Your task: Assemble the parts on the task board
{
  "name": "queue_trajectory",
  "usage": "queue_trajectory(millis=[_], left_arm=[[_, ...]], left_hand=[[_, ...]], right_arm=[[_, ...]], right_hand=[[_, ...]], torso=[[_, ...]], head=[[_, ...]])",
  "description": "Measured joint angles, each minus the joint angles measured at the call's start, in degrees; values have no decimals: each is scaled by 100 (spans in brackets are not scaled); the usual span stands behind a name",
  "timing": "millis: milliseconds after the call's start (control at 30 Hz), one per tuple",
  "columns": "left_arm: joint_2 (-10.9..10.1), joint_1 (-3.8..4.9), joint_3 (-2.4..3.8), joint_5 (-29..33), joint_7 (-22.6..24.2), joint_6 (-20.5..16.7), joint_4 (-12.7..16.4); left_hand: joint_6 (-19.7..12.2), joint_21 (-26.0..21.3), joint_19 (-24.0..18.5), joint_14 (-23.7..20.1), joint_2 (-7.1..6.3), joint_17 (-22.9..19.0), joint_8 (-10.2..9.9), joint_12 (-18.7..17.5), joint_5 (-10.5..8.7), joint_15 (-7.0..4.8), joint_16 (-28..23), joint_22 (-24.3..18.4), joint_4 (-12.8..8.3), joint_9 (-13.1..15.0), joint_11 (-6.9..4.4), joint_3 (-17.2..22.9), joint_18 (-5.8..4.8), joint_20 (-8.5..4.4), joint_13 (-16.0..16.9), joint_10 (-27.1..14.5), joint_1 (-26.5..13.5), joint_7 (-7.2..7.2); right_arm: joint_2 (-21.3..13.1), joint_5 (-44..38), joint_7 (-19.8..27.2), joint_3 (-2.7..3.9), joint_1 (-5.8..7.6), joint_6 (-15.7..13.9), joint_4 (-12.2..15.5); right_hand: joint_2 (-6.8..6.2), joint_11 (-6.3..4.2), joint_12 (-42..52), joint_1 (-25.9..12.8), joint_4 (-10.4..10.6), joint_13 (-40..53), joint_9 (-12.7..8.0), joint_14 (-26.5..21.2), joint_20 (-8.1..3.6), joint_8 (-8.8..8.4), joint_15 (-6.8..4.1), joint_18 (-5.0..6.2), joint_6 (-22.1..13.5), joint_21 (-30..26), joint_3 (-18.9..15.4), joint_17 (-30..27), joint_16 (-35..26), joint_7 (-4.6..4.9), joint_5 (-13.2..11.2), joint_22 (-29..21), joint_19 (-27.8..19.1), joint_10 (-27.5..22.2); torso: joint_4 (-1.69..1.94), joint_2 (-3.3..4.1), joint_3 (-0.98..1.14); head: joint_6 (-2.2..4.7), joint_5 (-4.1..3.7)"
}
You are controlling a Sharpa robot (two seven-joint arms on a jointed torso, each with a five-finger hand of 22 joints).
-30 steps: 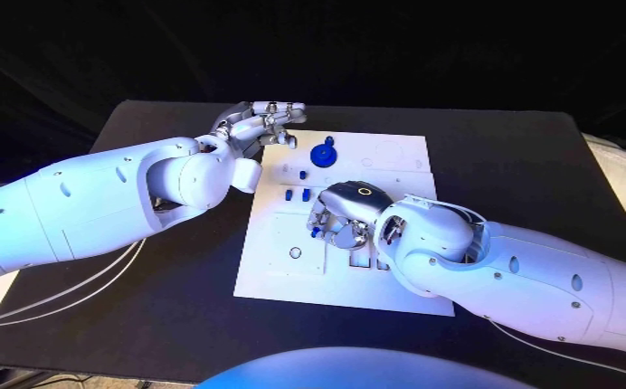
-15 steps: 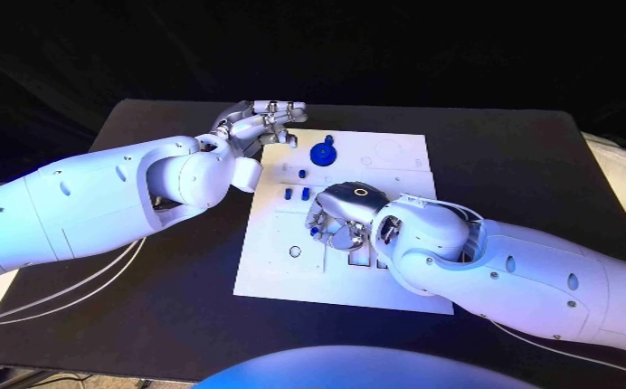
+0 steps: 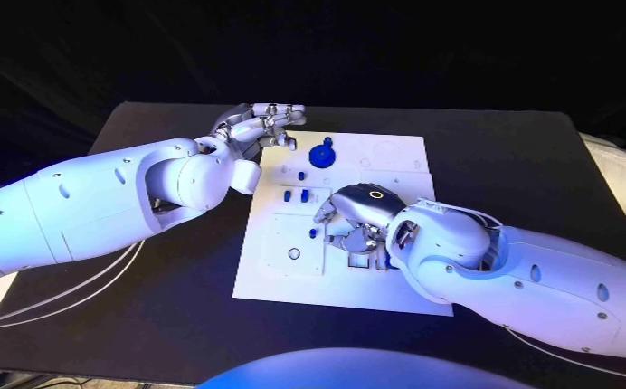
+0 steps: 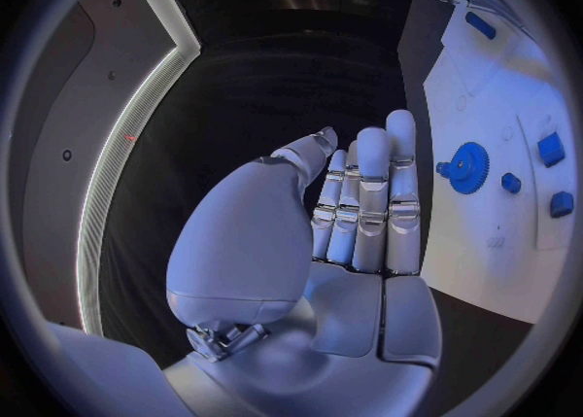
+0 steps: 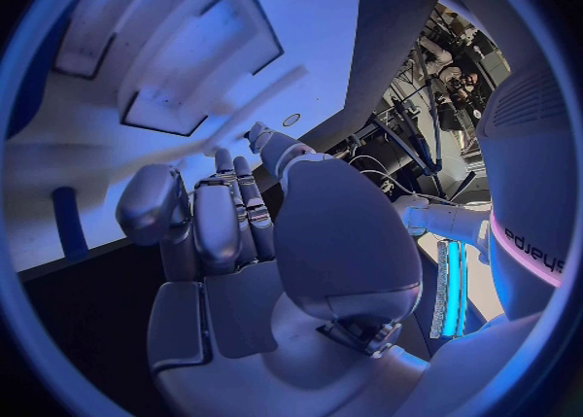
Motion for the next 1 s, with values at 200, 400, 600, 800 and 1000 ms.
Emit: queue_trajectory(millis=[200, 400, 600, 800, 1000], left_arm=[[-16, -1, -7, -2, -8, 9, -2], [-26, -1, -10, -7, -16, 23, 4], [-28, -2, -11, -17, -21, 48, 10], [-29, -8, -13, -26, -25, 69, 12], [-28, -14, -14, -33, -32, 89, 10]], left_hand=[[0, 0, 0, 0, 0, 0, 0, 0, 0, 0, 0, 0, 0, 0, 2, 0, 0, 0, 0, -2, 0, 0], [0, 0, 0, -1, 0, 1, 0, 0, 0, 1, 0, 0, 0, 0, 19, 0, 0, 0, 0, -19, 0, 0], [0, 0, 0, -1, 0, 1, 0, 0, 0, 1, 0, 0, 0, 0, 19, 0, 0, 0, 0, -19, 0, 0], [0, 1, 0, -1, 0, 1, 0, 0, 0, 1, 0, 1, 0, 1, -2, 0, 1, 0, 0, -39, 0, -1], [0, 1, 0, -1, 0, 1, 0, 0, 0, 1, 0, 1, 0, 1, -2, 0, 1, 0, 0, -39, 0, -1]], right_arm=[[-563, 15, -42, 108, 194, -159, 367], [-1025, 24, -163, 144, 439, -148, 437], [-1207, -1, -300, 146, 505, -9, 372], [-1194, -47, -371, 146, 516, 132, 285], [-1077, -90, -388, 140, 516, 239, 189]], right_hand=[[0, -48, 124, 0, -4, 0, 2, -2, -6, 0, -6, 0, 42, 0, -41, 26, 0, -39, 0, 45, 6, 120], [-28, -162, 38, 20, 39, -27, -11, -12, -208, 0, -221, 0, -57, 1, -250, -15, 0, -170, 0, 34, 41, -184], [-99, -181, 11, 38, 119, -26, -11, -21, -228, 0, -229, 0, -100, -21, -449, -43, 0, -209, -123, 5, 21, -345], [-66, -181, 11, 71, 103, -26, -10, 0, -248, 0, -250, 0, -100, -21, -466, -58, -22, -209, -124, -3, 41, -346], [20, -177, 58, 157, 119, -13, -10, 0, -248, 0, -250, 0, -70, -21, -482, -58, -23, -238, -124, -3, 41, -313]], torso=[[-13, -2, -3], [-35, -5, -6], [-48, -7, -3], [-38, -7, -1], [-30, -3, -3]], head=[[38, -48], [85, -102], [110, -121], [125, -141], [129, -145]])
